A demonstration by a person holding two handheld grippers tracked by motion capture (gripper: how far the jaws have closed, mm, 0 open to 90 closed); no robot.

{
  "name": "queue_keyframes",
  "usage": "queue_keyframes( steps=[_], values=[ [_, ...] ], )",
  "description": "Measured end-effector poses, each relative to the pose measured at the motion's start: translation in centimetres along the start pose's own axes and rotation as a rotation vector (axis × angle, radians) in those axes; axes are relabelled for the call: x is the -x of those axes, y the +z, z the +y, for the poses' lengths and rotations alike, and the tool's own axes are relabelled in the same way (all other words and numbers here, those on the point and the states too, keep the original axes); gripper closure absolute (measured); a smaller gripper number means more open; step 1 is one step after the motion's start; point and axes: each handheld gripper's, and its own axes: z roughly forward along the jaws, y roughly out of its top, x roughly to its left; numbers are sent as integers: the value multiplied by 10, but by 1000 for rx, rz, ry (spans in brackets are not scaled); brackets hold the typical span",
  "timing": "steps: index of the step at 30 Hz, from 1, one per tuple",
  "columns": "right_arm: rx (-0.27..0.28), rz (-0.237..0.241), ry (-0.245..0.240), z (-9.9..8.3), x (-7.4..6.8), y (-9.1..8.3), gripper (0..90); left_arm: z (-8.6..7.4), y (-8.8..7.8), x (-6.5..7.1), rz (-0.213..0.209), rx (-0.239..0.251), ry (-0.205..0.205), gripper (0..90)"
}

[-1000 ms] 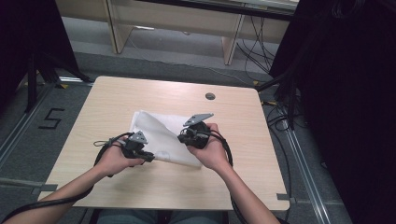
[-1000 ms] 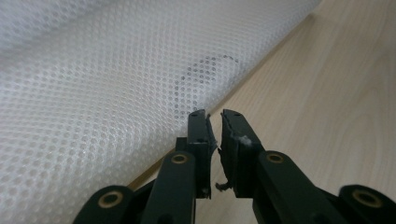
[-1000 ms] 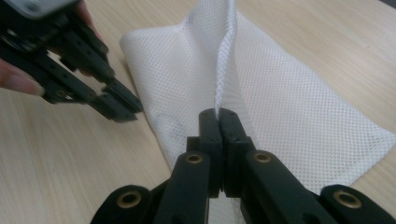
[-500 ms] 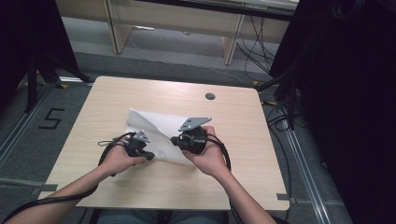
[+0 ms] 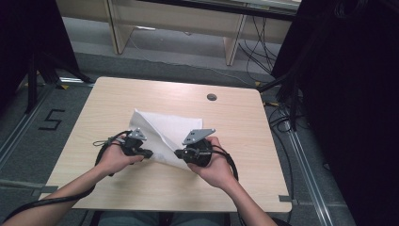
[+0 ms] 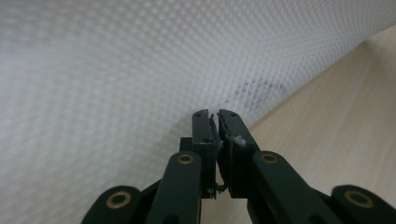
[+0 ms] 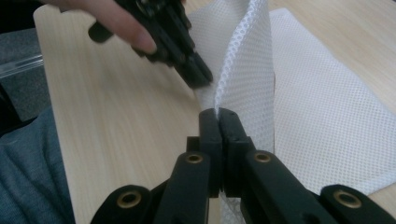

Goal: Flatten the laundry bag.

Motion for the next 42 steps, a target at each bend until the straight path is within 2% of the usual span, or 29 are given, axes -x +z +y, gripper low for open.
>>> queue_keyframes(
  steps=[1,2,4,5,6,7,8,9,10,11,13,15,18,19,21,22,26,30,32,33,34,35,39,40,42],
  values=[
    [2,1,-25,-2,1,0,900,-3,-8,-2,4,12,-21,839],
    [-4,23,-21,-4,-2,0,900,-7,-16,-5,3,19,-34,834],
    [-2,20,-31,-5,-3,0,900,-18,-34,-13,17,49,-77,835],
    [-4,27,-28,-5,-5,1,900,-24,-43,-17,32,62,-87,837],
    [-19,52,-48,-6,-7,1,900,-32,-54,-22,55,79,-109,841],
    [-19,52,-48,-6,-7,1,900,-37,-59,-25,66,90,-123,841],
    [-33,60,-48,-8,-10,3,900,-47,-70,-31,82,112,-155,844],
    [-33,60,-48,-8,-10,3,900,-47,-70,-31,82,112,-155,845],
    [-29,66,-65,-9,-10,5,900,-53,-75,-34,94,125,-178,845],
    [-35,69,-49,-11,-13,6,900,-57,-79,-35,107,129,-192,845],
    [-53,85,-59,-14,-17,6,900,-61,-84,-39,125,138,-207,838],
    [-50,103,-70,-17,-22,8,900,-63,-87,-44,155,150,-230,830],
    [-60,125,-84,-22,-28,7,900,-62,-89,-50,174,165,-251,823],
    [-80,128,-79,-25,-30,5,900,-62,-90,-51,178,166,-251,822],
    [-76,131,-76,-27,-32,6,900,-62,-90,-52,183,173,-260,821],
    [-86,144,-89,-29,-32,6,900,-62,-90,-52,187,177,-259,819],
    [-97,147,-79,-36,-36,5,900,-63,-88,-52,192,171,-254,814],
    [-104,152,-75,-43,-39,4,900,-61,-84,-50,188,171,-241,807],
    [-124,155,-56,-48,-42,4,900,-60,-82,-48,184,173,-237,801],
    [-125,162,-73,-50,-42,6,900,-59,-81,-48,175,171,-235,795],
    [-127,165,-70,-52,-42,7,900,-58,-80,-46,173,175,-234,793],
    [-134,181,-56,-56,-43,9,900,-57,-79,-44,172,173,-221,794],
    [-143,186,-49,-59,-44,12,900,-55,-78,-42,171,180,-214,795],
    [-148,183,-15,-59,-45,11,900,-55,-78,-41,169,178,-206,796],
    [-148,181,-11,-59,-45,12,900,-53,-75,-38,162,176,-197,796]
  ],
)
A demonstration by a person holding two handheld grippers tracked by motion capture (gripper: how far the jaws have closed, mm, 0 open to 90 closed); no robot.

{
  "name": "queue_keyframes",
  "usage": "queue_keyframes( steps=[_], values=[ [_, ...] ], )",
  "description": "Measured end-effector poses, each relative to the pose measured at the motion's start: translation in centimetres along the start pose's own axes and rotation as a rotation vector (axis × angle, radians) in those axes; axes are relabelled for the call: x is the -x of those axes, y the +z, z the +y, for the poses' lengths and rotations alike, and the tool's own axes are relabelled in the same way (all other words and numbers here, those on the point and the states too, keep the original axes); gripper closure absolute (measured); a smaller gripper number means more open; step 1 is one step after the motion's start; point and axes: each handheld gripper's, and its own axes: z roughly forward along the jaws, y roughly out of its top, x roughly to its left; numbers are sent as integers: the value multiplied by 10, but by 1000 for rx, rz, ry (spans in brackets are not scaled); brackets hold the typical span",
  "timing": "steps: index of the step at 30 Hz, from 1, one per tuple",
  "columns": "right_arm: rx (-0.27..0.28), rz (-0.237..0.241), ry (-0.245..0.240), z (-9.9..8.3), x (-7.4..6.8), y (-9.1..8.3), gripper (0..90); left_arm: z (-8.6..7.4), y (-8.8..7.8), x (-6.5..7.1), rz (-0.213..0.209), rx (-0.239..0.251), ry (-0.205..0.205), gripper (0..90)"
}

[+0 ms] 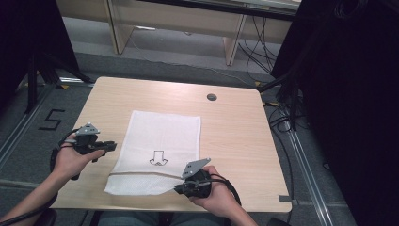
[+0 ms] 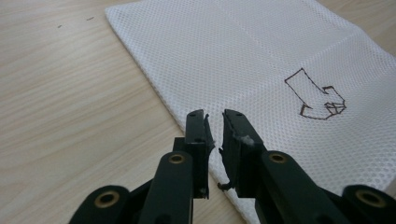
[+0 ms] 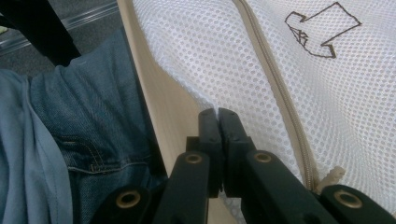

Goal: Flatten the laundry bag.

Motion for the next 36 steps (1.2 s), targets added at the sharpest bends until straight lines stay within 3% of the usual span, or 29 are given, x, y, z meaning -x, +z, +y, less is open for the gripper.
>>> queue_keyframes(
  steps=[1,4,8,12,21,27,30,31,33,36],
  values=[
    [9,-1,-13,0,1,0,900,0,1,2,-5,-1,7,796],
    [-1,12,31,-1,-1,2,899,2,6,10,-28,-3,33,792],
    [-5,4,20,-2,0,4,898,4,10,20,-47,-8,73,789],
    [-55,18,40,-4,2,4,890,2,14,26,-61,-28,104,778],
    [-137,8,40,-8,0,12,864,0,15,30,-67,-27,117,755],
    [-177,18,69,-10,-1,14,828,-2,16,31,-70,-44,127,748],
    [-160,39,91,-9,2,7,741,-3,16,30,-79,-38,126,743],
    [-133,45,111,-8,6,0,662,-3,16,30,-78,-35,127,733],
    [-123,63,115,-7,9,-4,641,-4,16,30,-85,-31,129,725],
    [-56,31,190,-5,15,-20,620,-4,17,31,-88,-26,134,698]
  ],
)
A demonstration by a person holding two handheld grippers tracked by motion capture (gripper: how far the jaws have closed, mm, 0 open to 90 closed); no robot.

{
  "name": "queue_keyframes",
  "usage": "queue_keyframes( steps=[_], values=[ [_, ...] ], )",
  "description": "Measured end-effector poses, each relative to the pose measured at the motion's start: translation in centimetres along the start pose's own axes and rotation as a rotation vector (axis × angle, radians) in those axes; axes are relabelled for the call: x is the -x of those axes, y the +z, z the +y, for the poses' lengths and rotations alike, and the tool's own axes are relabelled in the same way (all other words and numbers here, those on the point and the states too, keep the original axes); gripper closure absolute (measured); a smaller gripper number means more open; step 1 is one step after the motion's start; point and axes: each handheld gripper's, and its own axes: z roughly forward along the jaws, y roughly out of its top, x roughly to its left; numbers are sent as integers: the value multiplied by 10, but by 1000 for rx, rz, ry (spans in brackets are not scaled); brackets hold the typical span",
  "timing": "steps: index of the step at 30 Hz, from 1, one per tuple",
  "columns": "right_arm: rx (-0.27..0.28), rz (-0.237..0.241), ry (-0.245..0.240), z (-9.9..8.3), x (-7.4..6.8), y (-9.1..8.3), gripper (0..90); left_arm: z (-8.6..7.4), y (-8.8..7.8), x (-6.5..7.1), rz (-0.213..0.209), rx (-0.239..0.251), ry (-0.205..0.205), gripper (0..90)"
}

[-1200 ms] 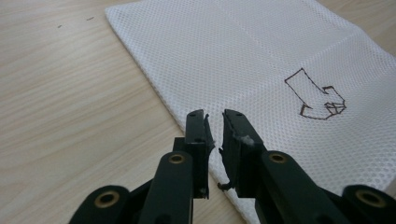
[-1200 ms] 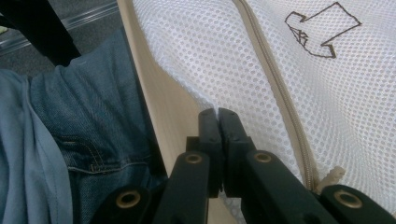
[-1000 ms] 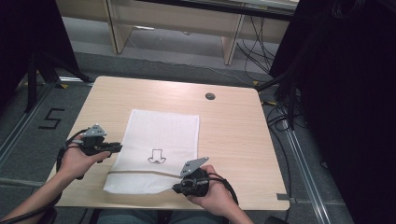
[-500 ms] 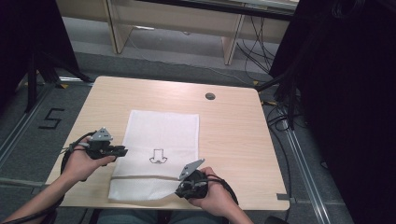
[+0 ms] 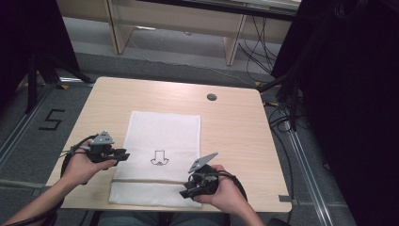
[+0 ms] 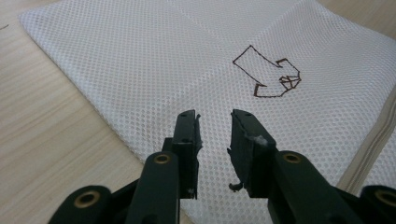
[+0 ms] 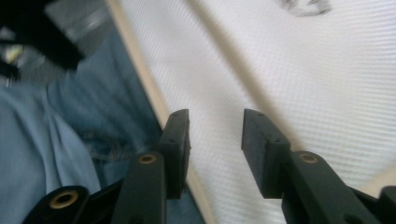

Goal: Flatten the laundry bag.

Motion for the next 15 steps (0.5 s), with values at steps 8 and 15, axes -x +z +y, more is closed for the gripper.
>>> queue_keyframes(
  steps=[8,15],
  values=[
    [22,-149,114,-4,31,-5,757,-1,1,5,-21,44,-12,558],
    [-36,-197,70,2,43,2,900,-3,8,21,-64,-4,62,430]
  ],
)
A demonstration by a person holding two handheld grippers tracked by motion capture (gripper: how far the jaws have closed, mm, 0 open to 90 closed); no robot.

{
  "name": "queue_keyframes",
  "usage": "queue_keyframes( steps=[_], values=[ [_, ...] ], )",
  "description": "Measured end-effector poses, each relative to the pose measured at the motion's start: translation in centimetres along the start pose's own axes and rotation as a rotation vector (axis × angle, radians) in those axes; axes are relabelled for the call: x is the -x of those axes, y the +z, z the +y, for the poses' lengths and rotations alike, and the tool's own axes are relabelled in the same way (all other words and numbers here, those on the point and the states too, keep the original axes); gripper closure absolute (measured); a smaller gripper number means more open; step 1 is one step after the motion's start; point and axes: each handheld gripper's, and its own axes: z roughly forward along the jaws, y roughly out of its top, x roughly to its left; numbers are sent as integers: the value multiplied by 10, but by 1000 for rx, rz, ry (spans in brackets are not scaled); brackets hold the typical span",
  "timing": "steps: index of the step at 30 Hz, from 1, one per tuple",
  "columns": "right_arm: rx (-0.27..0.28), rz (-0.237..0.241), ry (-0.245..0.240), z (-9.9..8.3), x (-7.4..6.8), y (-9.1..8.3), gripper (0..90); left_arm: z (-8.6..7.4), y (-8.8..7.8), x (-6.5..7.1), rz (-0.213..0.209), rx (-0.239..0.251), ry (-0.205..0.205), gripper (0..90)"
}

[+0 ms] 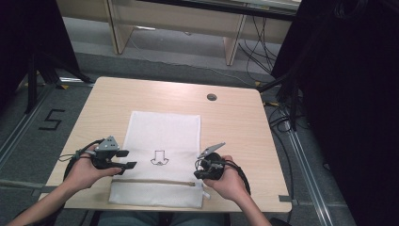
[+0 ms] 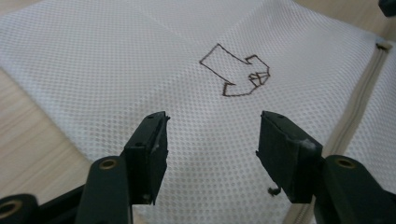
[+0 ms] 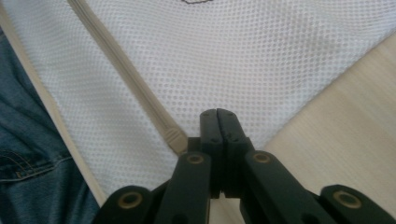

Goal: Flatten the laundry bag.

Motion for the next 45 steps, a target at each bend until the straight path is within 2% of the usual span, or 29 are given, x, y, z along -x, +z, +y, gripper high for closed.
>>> queue_keyframes(
  steps=[2,4,6,8,12,13,15,16,18,20,21,23,24,25,29,30,34,35,36,37,39,43,44,45],
  values=[
    [-12,-5,5,1,2,1,900,0,1,2,-8,-2,7,459],
    [-14,-9,10,1,4,3,900,-1,-1,4,-21,-28,37,474],
    [-43,12,18,0,6,7,900,-5,0,9,-49,-54,22,516],
    [-58,21,18,0,7,8,900,-6,-1,10,-53,-72,31,536],
    [-72,26,19,-3,7,14,900,-6,7,15,-64,-115,49,535],
    [-75,23,20,-3,7,15,900,-6,9,16,-73,-124,65,530],
    [-82,24,13,-5,7,19,894,-8,12,18,-70,-138,66,520],
    [-87,21,-8,-5,8,23,890,-8,13,17,-76,-150,87,513],
    [-95,17,0,-5,7,24,885,-11,17,18,-82,-174,73,511],
    [-99,10,-14,-5,7,26,880,-11,17,15,-102,-244,134,506],
    [-102,4,-16,-5,6,27,880,-10,17,16,-90,-244,129,506],
    [-109,0,-20,-5,6,28,882,-10,17,15,-89,-245,144,505],
    [-110,-3,-20,-5,5,29,883,-10,18,15,-93,-247,124,505],
    [-110,-4,-12,-6,4,30,885,-10,18,15,-93,-248,124,506],
    [-114,-19,-48,-6,6,31,900,-10,18,16,-93,-246,120,509],
    [-123,-34,-46,-6,5,30,900,-10,18,16,-91,-247,128,510],
    [-121,-39,-36,-7,6,30,900,-10,19,17,-102,-239,126,508],
    [-134,-38,-7,-7,4,29,900,-10,19,17,-99,-246,133,508],
    [-135,-43,-15,-8,4,29,900,-10,21,18,-103,-239,118,507],
    [-134,-46,-26,-8,5,28,900,-9,21,17,-102,-243,130,507],
    [-132,-51,-19,-10,5,28,900,-9,21,18,-99,-241,137,507],
    [-111,-48,-41,-12,7,28,900,-8,21,18,-102,-242,134,507],
    [-119,-49,-12,-12,4,27,900,-8,22,18,-107,-240,129,507],
    [-122,-49,-20,-12,5,27,900,-8,21,19,-109,-245,127,507]
  ],
)
